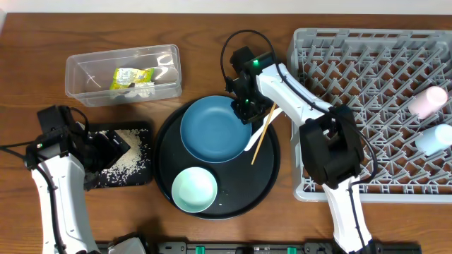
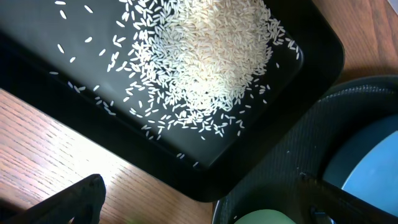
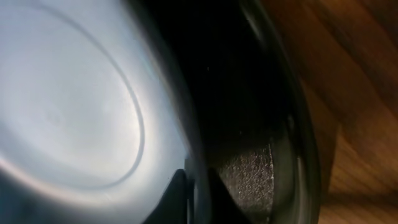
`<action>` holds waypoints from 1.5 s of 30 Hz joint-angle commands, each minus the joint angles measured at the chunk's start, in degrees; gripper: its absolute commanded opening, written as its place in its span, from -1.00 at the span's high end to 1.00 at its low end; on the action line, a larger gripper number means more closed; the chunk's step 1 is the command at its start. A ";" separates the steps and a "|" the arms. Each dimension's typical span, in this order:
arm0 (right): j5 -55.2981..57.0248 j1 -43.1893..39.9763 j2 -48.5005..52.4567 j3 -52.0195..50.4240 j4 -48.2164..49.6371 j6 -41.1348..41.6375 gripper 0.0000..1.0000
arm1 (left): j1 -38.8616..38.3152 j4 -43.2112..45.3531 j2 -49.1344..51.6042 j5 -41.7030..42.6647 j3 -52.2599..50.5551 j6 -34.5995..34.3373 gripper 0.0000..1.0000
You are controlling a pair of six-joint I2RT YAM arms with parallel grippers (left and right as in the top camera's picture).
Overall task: Sort waste into correct bins and load items into the dishwasher rack
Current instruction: 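Grasp blue plate with right gripper and lift it off tray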
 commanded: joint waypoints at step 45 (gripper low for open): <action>56.37 -40.85 -25.31 10.10 30.27 -12.28 0.98 | 0.20 -0.35 0.22 -0.74 0.28 0.31 -0.95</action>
